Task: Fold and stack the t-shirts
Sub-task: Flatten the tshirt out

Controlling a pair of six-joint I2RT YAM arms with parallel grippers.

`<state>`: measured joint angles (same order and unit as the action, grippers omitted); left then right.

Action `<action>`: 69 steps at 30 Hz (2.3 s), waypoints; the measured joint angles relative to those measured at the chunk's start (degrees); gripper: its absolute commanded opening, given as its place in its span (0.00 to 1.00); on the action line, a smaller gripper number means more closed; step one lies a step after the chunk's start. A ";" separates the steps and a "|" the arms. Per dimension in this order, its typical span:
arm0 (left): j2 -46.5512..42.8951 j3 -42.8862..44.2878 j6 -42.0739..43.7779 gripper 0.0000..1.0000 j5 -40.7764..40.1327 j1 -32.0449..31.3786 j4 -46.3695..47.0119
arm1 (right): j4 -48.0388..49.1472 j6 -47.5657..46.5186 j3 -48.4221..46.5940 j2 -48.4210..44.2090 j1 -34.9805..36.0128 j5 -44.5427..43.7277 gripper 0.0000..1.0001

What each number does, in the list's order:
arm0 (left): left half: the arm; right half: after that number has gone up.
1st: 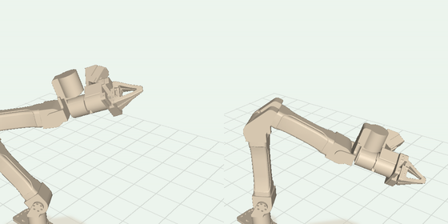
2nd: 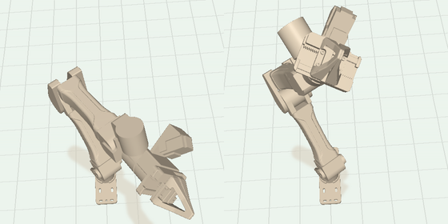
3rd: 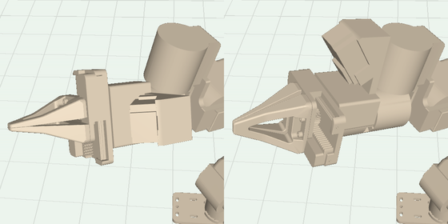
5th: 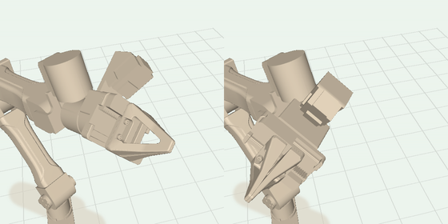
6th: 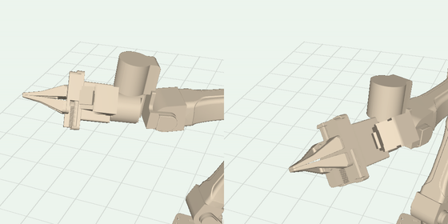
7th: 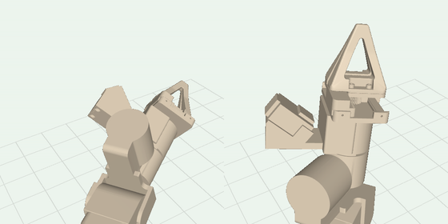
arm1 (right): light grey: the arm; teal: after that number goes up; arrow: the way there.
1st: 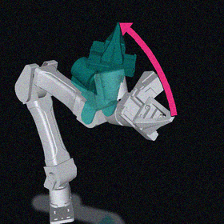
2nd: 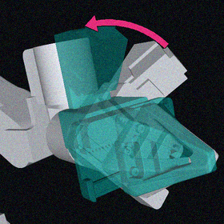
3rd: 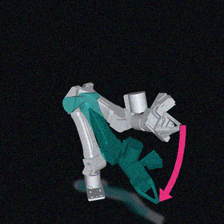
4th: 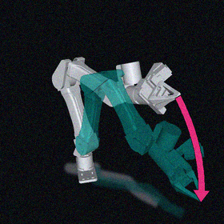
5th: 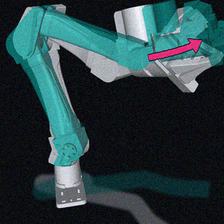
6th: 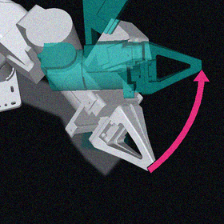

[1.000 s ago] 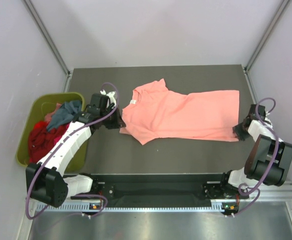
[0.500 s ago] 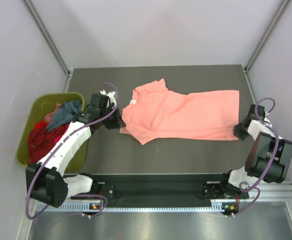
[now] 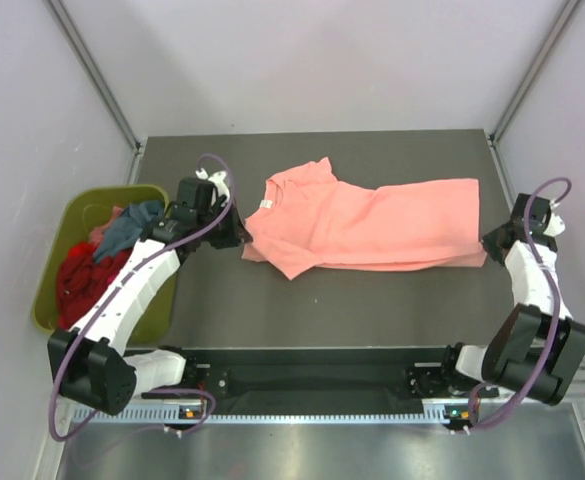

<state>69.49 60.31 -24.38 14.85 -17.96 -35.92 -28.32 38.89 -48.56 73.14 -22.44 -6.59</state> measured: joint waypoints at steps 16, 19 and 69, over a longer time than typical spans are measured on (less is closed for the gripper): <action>-7.39 27.08 -3.78 0.00 -1.88 0.00 -7.58 | -24.30 -6.99 -25.40 -24.59 0.02 2.32 0.00; -13.64 29.11 -5.88 0.00 -2.03 0.00 -10.10 | -30.21 -7.37 -30.34 -31.63 0.04 2.80 0.00; -18.56 14.45 -8.81 0.00 -3.96 6.62 20.87 | -1.81 -12.87 -38.25 1.36 10.64 12.52 0.00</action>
<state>50.94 74.76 -33.19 10.90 -11.33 -15.05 -30.13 26.02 -86.80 74.50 -11.79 5.93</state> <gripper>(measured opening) 0.018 0.009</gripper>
